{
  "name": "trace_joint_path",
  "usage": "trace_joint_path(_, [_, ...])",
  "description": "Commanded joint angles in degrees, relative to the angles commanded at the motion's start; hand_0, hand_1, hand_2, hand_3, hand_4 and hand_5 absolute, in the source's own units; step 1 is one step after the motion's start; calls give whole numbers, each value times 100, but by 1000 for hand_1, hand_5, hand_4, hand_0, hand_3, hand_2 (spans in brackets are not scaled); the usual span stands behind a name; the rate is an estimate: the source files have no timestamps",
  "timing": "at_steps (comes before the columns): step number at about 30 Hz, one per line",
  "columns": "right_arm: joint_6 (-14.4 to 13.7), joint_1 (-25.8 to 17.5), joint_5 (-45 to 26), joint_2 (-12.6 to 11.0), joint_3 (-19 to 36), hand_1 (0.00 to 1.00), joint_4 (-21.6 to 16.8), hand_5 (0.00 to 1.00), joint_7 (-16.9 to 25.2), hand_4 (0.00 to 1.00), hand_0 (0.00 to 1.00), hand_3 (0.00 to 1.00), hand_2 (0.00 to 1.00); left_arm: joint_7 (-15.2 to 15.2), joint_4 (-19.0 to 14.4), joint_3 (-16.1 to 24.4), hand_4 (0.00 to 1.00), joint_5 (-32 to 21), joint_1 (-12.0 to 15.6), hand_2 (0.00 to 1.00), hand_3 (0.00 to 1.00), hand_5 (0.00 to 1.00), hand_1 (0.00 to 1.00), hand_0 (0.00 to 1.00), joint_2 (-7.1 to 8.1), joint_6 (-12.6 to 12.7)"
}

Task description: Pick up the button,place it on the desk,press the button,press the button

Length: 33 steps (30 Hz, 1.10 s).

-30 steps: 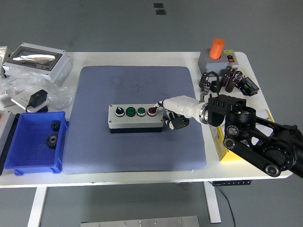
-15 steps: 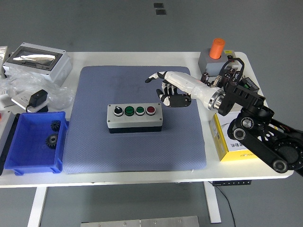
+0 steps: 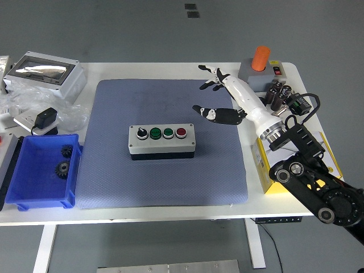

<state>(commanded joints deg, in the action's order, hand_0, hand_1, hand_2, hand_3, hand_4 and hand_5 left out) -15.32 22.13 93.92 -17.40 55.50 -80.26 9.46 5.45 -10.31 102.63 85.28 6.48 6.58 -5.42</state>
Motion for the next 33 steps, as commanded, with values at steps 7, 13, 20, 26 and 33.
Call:
trace_joint_path(7, [-19,-783,-968,-84,933,969,-204,621,321,918,951,998,998,24,0,-3,662,81,-54,624,720,492,655,647,144,-11])
trace_joint_path(13, [96,-1232,-1577,-126,1626,969,-351,621,514,918,951,998,998,40,0,3,662,181,-140,624,720,492,655,647,256,-26])
trace_joint_path(20, [270,-1705,-2125,-66,2371,879,-478,610,681,884,863,898,867,70,0,36,662,316,-190,631,719,495,655,648,319,-58])
trace_joint_path(26, [327,-2029,-2304,15,2895,861,-643,605,753,874,850,865,847,99,0,73,662,391,-203,632,722,498,656,648,383,-73])
trace_joint_path(33, [329,-2340,-2324,32,3422,855,-980,597,774,864,848,852,839,168,0,93,663,647,-339,634,724,500,656,649,493,-157])
